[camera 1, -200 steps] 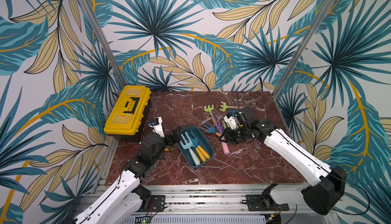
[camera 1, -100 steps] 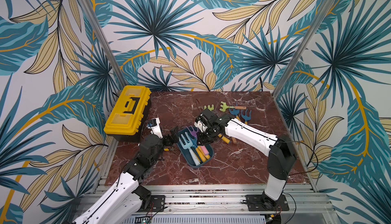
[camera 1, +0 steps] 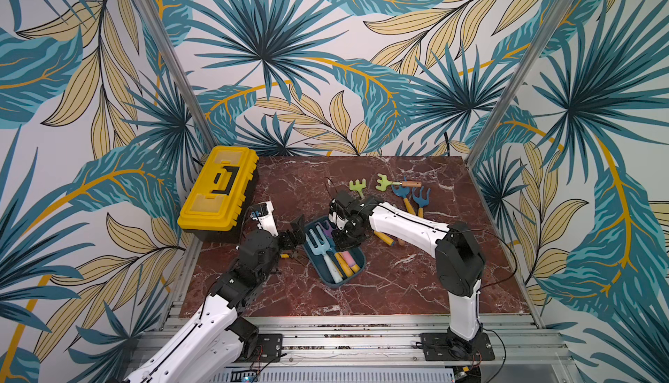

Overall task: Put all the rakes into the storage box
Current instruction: Place the rake in the storage box.

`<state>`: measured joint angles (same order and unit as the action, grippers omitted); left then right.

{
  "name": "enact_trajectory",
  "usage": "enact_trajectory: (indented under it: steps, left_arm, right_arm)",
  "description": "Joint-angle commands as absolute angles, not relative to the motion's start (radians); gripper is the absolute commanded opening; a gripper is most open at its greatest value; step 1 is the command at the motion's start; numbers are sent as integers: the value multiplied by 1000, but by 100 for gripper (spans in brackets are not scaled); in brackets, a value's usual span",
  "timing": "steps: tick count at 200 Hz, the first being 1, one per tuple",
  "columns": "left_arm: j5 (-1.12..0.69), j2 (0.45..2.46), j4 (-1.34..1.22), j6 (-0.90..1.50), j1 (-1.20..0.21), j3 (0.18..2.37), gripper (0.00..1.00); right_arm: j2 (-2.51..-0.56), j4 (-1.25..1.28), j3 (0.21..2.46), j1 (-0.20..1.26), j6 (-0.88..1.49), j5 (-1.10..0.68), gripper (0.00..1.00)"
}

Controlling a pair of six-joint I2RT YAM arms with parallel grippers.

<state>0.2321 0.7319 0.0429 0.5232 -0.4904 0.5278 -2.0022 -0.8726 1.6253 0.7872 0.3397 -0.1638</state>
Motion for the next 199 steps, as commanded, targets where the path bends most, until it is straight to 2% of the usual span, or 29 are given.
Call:
enact_trajectory:
  steps: [1, 93, 114, 128, 148, 166, 199]
  left_arm:
    - [244, 718, 49, 508, -492, 504, 100]
    - [239, 714, 46, 512, -493, 502, 100]
    - [233, 720, 36, 514, -493, 497, 100]
    - [233, 731, 34, 513, -492, 500, 100]
    - [231, 734, 36, 516, -492, 501, 100]
    - [217, 740, 28, 522, -492, 498, 100]
    - [220, 762, 21, 521, -492, 498, 100]
  right_arm:
    - [-2029, -892, 1638, 826, 330, -123, 14]
    - [-1973, -890, 1629, 887, 365, -21, 16]
    - [-1987, -892, 1621, 889, 377, -53, 20]
    - [-1988, -892, 1613, 888, 384, -56, 33]
    - [-1951, -892, 1612, 888, 386, -41, 45]
    - [-1896, -892, 1612, 887, 388, -26, 50]
    - [-1828, -891, 1588, 868, 395, 2, 52]
